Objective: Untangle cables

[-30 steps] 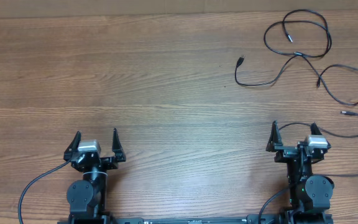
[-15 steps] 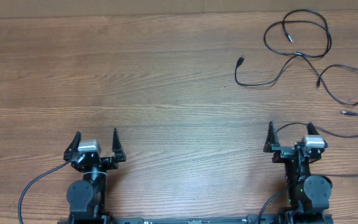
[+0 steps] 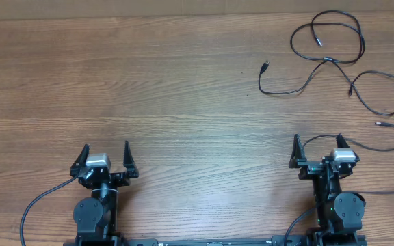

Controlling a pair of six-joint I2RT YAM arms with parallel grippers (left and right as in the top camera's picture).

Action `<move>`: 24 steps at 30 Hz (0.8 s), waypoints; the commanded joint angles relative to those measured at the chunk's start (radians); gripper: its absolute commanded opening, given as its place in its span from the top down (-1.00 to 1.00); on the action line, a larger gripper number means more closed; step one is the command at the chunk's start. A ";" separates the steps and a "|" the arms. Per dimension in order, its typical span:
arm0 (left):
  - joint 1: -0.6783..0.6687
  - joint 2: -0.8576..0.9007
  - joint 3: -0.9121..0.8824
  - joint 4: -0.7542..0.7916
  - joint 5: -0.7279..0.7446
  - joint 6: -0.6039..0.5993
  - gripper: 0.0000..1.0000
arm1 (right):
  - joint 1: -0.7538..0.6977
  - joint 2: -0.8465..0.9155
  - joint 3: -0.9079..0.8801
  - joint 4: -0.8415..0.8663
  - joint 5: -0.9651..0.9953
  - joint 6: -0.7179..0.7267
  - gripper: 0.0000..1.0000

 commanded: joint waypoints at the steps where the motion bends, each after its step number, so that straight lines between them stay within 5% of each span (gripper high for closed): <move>1: 0.005 -0.008 -0.003 0.001 0.010 -0.014 -0.99 | 0.002 -0.011 -0.011 0.002 -0.009 -0.016 -1.00; 24: 0.005 -0.008 -0.003 0.001 0.010 -0.014 -0.99 | 0.002 -0.011 -0.011 0.002 -0.016 -0.034 -1.00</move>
